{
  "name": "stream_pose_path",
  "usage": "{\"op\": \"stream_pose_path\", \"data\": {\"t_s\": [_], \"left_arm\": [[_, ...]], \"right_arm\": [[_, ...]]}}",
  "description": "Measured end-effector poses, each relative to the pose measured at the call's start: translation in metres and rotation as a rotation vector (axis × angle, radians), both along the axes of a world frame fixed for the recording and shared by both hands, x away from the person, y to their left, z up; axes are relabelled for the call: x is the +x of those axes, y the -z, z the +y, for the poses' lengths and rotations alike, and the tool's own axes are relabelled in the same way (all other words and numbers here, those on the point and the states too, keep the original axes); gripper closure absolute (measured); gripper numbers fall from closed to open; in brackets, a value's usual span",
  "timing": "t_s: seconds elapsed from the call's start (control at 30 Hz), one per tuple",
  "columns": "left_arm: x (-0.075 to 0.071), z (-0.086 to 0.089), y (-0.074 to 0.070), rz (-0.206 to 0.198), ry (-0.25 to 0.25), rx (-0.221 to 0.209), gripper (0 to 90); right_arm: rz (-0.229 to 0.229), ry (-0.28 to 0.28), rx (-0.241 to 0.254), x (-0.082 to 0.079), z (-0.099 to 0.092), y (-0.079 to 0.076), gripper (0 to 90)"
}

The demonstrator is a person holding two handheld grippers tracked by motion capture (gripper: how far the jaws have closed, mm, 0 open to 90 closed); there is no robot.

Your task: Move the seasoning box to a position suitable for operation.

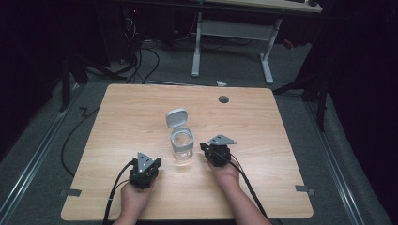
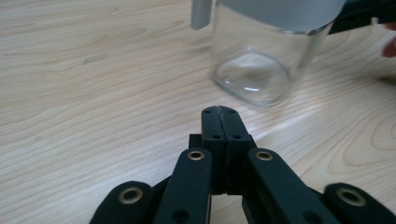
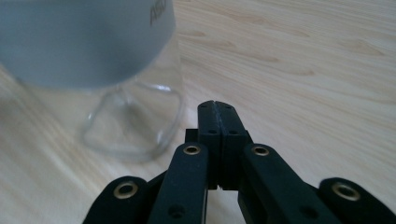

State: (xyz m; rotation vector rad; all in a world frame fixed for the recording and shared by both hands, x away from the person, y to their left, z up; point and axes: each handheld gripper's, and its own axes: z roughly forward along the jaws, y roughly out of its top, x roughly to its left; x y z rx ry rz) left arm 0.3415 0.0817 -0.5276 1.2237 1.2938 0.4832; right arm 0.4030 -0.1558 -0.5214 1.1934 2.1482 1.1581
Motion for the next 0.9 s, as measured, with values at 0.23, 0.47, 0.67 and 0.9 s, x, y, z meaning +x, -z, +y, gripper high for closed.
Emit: {"op": "stream_pose_path", "data": {"t_s": [0.23, 0.47, 0.67, 0.9], "left_arm": [[-0.003, 0.011, 0.002, 0.010, 0.007, -0.015, 89.6], [-0.003, 0.007, 0.003, 0.010, 0.026, -0.023, 89.0], [-0.002, -0.015, 0.000, -0.002, 0.095, -0.030, 89.0], [-0.002, -0.049, -0.002, -0.018, 0.166, -0.044, 88.8]], "right_arm": [[-0.008, -0.037, -0.015, 0.003, 0.017, -0.003, 90.0], [-0.022, -0.079, -0.043, -0.022, 0.022, -0.003, 90.0], [-0.021, -0.048, -0.025, -0.026, 0.008, -0.005, 90.0], [-0.019, -0.007, 0.016, -0.018, -0.004, -0.013, 90.0]]}}
